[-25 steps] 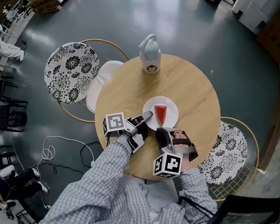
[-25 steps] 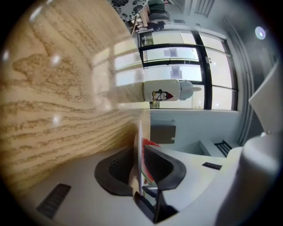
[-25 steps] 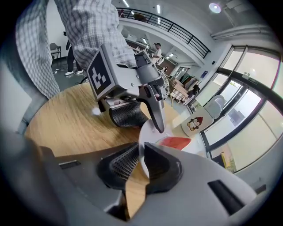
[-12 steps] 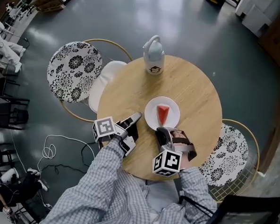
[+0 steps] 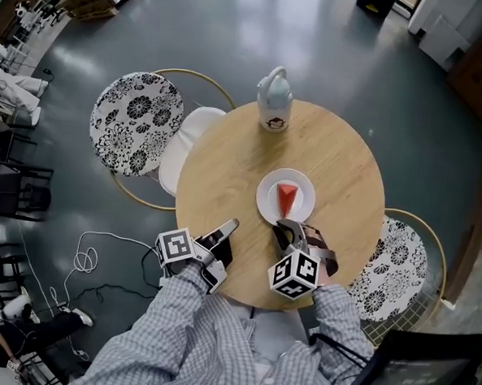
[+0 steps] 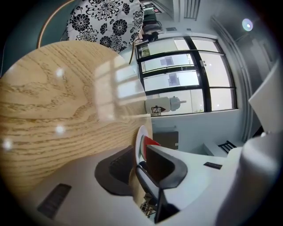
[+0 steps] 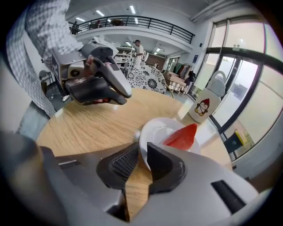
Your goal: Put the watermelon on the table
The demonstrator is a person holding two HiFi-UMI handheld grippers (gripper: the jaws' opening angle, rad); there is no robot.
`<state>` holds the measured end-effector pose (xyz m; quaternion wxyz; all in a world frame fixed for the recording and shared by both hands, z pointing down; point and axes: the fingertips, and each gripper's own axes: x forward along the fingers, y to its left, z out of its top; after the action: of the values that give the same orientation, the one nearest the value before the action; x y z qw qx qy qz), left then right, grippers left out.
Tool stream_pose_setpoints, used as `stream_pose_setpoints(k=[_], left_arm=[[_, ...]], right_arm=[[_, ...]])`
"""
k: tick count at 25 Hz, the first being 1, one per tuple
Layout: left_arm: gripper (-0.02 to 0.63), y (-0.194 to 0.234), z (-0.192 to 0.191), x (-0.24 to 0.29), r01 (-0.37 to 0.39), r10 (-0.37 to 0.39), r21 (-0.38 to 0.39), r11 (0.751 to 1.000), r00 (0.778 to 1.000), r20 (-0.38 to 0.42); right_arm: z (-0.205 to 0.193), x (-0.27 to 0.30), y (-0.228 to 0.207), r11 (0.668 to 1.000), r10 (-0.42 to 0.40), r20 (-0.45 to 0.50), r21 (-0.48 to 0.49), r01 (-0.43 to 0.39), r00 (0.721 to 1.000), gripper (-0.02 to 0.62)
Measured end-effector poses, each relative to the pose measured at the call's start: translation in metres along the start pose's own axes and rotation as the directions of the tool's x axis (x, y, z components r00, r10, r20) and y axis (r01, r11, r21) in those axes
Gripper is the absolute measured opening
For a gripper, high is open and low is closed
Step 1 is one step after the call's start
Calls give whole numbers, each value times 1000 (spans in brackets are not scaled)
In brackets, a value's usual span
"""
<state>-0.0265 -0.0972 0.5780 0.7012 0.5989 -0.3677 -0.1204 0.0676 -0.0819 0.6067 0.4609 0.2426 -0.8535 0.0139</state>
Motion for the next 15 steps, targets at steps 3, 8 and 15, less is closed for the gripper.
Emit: stream_pose_setpoints(k=[3, 8, 15], left_arm=[[89, -8, -4, -7, 35, -35, -4, 999, 999, 3], [86, -19, 8, -26, 48, -49, 10, 999, 998, 40], [8, -52, 11, -57, 145, -146, 12, 989, 989, 24]], right_arm=[[6, -8, -5, 987, -22, 52, 158, 14, 998, 49], [25, -44, -26, 868, -137, 181, 495, 31, 974, 48], [53, -123, -38, 657, -334, 323, 753, -27, 885, 48]])
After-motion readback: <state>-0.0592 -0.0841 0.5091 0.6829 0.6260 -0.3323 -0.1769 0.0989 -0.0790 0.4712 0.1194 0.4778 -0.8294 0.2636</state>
